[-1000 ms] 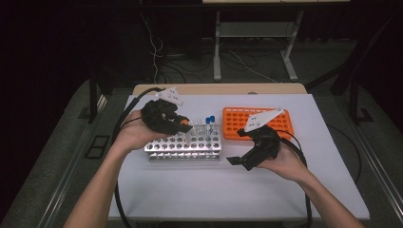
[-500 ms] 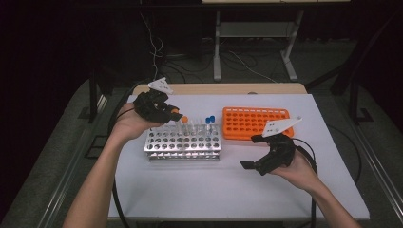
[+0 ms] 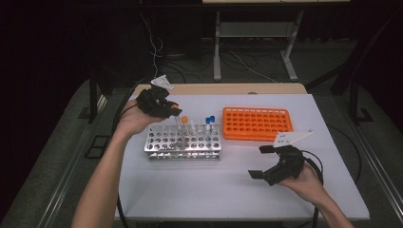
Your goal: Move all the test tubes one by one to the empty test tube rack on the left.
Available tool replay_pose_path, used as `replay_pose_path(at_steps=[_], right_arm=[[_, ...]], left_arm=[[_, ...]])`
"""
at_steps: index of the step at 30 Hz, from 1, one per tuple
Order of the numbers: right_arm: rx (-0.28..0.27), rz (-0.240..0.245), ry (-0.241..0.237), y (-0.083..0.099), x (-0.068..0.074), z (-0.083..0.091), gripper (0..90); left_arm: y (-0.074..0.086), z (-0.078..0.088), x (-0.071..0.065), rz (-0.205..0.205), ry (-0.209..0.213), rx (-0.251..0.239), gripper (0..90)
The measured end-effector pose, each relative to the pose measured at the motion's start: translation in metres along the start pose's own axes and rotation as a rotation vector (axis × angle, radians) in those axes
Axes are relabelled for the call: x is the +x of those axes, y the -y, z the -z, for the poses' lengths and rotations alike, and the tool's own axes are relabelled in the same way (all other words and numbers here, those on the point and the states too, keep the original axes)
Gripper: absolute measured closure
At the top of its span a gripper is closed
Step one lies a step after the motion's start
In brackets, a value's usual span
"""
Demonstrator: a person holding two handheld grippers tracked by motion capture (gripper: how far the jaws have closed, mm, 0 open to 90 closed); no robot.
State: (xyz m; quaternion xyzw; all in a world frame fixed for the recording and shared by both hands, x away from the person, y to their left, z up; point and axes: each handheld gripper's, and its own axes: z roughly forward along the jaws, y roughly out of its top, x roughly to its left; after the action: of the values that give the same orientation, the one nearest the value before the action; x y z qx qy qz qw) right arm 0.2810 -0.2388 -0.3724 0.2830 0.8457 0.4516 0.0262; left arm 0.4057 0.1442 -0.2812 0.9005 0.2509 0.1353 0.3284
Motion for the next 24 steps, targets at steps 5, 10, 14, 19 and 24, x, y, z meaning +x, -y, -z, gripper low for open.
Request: replay_pose_path(at_steps=[5,10,14,19,24], right_arm=[[-0.007,-0.021,0.004,0.01,-0.001,0.004,0.3],[-0.021,-0.037,0.01,0.017,-0.001,0.008,0.3],[-0.038,-0.048,0.016,0.023,0.0,0.01,0.3],[-0.056,-0.064,0.028,0.031,0.002,0.013,0.3],[-0.076,-0.078,0.044,0.038,0.003,0.017,0.3]], left_arm=[[0.005,-0.008,0.005,0.023,0.01,-0.003,68.7],[0.013,-0.016,0.008,0.039,0.021,0.004,68.7],[0.017,-0.021,0.008,0.05,0.029,0.008,68.6],[0.022,-0.026,0.009,0.061,0.036,0.006,68.4],[0.025,-0.03,0.009,0.085,0.054,-0.003,67.6]])
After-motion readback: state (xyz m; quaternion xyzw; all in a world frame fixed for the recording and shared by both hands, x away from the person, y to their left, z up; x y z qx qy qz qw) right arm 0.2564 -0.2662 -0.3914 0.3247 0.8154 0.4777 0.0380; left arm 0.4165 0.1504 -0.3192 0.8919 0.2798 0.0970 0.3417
